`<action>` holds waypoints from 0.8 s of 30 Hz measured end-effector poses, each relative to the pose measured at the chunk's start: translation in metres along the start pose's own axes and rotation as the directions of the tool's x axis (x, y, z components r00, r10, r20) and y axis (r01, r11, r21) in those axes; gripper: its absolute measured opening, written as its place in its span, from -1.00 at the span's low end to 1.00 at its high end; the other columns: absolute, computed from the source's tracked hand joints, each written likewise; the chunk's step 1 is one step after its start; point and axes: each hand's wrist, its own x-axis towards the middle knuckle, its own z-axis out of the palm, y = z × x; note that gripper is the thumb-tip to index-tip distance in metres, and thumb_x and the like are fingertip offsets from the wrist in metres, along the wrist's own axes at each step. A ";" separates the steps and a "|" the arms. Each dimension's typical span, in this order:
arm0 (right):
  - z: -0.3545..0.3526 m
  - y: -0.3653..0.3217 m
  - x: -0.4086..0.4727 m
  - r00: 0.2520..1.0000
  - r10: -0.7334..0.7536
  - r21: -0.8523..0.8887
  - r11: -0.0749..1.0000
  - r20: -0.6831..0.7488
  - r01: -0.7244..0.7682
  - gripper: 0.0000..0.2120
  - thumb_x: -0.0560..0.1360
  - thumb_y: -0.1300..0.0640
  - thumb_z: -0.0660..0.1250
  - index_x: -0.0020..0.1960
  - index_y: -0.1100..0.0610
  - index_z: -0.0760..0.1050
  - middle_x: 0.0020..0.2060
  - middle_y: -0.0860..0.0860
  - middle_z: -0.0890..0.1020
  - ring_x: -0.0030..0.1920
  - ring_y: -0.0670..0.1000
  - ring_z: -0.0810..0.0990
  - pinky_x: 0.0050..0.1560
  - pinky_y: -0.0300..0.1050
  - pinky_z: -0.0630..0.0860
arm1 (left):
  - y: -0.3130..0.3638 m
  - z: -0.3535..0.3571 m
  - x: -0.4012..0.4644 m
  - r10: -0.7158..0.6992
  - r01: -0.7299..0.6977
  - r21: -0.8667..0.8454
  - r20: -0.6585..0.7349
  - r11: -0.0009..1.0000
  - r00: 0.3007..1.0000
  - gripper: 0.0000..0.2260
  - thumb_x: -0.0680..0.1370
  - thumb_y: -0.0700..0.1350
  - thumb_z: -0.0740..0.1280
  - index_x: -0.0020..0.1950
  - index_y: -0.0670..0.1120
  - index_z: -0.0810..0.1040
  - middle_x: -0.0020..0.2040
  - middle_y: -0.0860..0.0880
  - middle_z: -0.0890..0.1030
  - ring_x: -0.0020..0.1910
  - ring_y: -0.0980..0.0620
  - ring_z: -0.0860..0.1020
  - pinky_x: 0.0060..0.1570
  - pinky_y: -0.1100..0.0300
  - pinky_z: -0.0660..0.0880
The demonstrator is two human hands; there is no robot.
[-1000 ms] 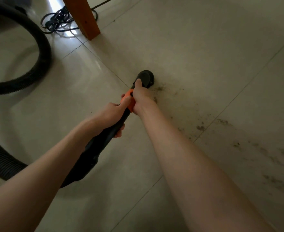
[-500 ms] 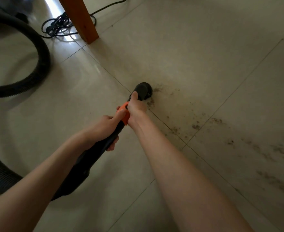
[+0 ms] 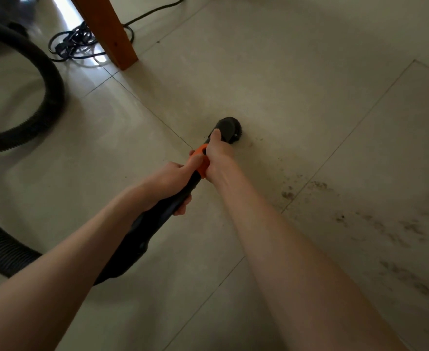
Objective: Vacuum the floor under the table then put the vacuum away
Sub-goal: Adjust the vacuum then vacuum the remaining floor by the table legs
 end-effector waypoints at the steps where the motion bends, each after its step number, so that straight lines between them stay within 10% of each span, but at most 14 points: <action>1: -0.001 -0.002 0.001 1.000 0.001 -0.002 1.000 -0.004 -0.001 -0.61 0.63 -0.11 0.07 -0.15 0.20 0.31 -0.40 0.11 0.54 -0.39 0.02 0.53 -0.07 -0.04 0.58 | 0.002 0.000 0.001 0.003 -0.003 0.007 0.001 1.000 1.000 -0.42 0.54 0.32 0.03 -0.19 -0.20 0.41 -0.47 -0.10 0.52 -0.57 -0.04 0.47 -0.51 0.21 0.47; 11: 0.004 0.008 -0.004 0.999 0.019 0.017 1.000 0.041 -0.019 -0.60 0.63 -0.11 0.07 0.15 0.23 0.36 -0.38 0.11 0.54 -0.40 0.01 0.54 -0.07 -0.03 0.60 | -0.006 -0.001 -0.005 -0.022 0.023 0.021 -0.029 1.000 0.999 -0.42 0.53 0.33 0.04 -0.20 -0.20 0.43 -0.48 -0.10 0.52 -0.59 -0.02 0.47 -0.55 0.24 0.46; 24: 0.031 0.066 -0.031 0.989 0.091 -0.024 0.996 0.117 -0.089 -0.62 0.62 -0.14 0.06 -0.05 0.20 0.32 -0.38 0.10 0.55 -0.22 0.08 0.58 0.14 0.04 0.56 | -0.063 -0.006 -0.044 -0.112 0.104 -0.082 -0.094 0.991 0.989 -0.46 0.54 0.29 0.06 -0.22 -0.20 0.36 -0.50 -0.13 0.46 -0.62 -0.06 0.42 -0.58 0.23 0.40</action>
